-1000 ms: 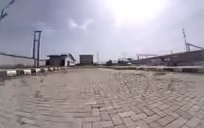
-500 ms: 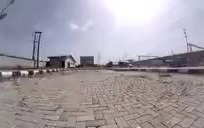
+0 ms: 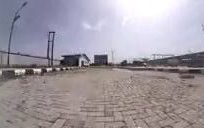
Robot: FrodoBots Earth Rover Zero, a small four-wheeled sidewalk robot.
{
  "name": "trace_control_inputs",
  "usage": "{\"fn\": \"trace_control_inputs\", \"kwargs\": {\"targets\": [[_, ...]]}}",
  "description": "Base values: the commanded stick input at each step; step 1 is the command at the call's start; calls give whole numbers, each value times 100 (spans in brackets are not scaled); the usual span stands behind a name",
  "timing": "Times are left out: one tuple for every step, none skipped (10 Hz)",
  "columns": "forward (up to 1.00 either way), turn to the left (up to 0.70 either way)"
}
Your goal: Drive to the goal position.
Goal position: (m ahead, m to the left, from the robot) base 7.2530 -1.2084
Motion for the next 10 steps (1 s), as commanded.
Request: {"fn": "trace_control_inputs", "kwargs": {"targets": [[100,0],[100,0],[100,0],[100,0],[100,0],[100,0],[100,0],[100,0],[100,0],[100,0]]}}
